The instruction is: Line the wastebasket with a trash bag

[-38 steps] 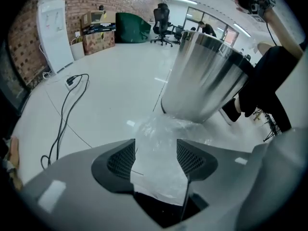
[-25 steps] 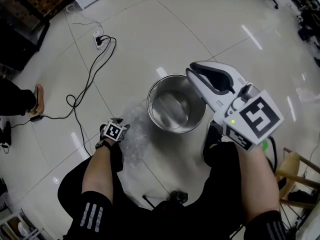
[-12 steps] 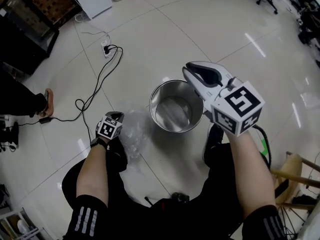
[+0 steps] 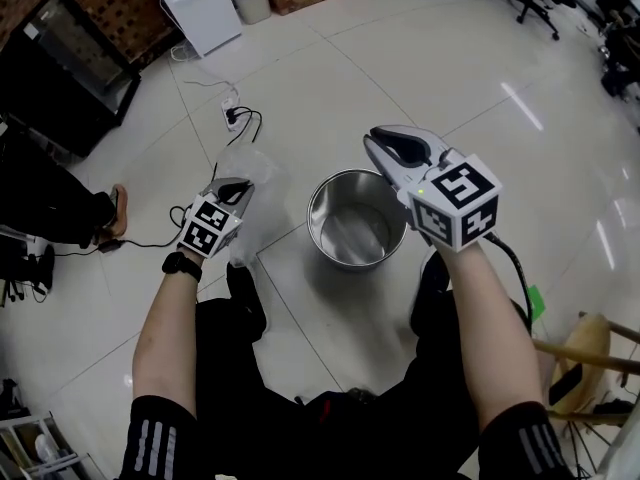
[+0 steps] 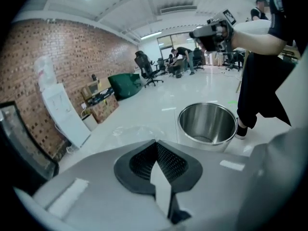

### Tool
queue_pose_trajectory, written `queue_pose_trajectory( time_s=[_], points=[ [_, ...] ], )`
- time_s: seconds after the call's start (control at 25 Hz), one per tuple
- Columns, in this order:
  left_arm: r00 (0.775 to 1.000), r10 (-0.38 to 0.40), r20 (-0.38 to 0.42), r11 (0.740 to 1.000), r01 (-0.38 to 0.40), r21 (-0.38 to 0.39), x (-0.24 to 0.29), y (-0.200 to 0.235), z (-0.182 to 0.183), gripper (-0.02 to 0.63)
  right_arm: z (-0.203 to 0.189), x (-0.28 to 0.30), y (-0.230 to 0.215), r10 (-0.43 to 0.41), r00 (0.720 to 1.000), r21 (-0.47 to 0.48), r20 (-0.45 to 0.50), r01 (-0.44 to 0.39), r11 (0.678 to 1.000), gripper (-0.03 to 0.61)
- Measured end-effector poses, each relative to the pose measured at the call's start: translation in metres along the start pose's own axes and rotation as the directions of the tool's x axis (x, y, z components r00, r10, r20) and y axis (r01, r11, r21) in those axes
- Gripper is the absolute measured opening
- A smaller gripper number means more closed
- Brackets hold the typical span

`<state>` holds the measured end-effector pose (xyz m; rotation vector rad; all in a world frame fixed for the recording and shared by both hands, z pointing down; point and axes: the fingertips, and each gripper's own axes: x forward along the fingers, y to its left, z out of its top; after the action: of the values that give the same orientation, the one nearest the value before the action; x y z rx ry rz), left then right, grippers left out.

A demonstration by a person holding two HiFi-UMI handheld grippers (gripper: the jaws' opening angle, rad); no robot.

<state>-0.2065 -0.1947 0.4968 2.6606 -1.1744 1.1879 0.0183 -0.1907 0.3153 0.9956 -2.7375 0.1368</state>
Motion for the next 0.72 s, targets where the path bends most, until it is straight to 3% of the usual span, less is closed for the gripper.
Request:
queue_pose_trajectory(
  time_s=[0.16, 0.36, 0.52, 0.72],
  points=[
    [0.994, -0.029, 0.101, 0.988, 0.013, 0.152, -0.019, -0.014, 0.077, 0.001, 0.002, -0.002, -0.007, -0.002, 1.0, 0.034, 0.016, 0.001, 0.999, 0.057],
    [0.985, -0.091, 0.149, 0.951, 0.041, 0.306, -0.026, -0.052, 0.138, 0.001, 0.005, -0.009, -0.024, -0.033, 0.999, 0.082, 0.035, 0.03, 0.996, 0.068],
    [0.973, -0.18, 0.143, 0.921, 0.116, 0.372, -0.018, -0.103, 0.15, 0.0, 0.004, -0.012, -0.03, -0.022, 0.999, 0.121, 0.04, 0.017, 0.993, 0.114],
    [0.956, -0.282, 0.075, 0.859, 0.217, 0.464, -0.004, -0.164, 0.128, 0.0, -0.018, 0.003, -0.021, 0.045, 0.999, 0.151, -0.006, -0.044, 0.988, 0.178]
  ],
)
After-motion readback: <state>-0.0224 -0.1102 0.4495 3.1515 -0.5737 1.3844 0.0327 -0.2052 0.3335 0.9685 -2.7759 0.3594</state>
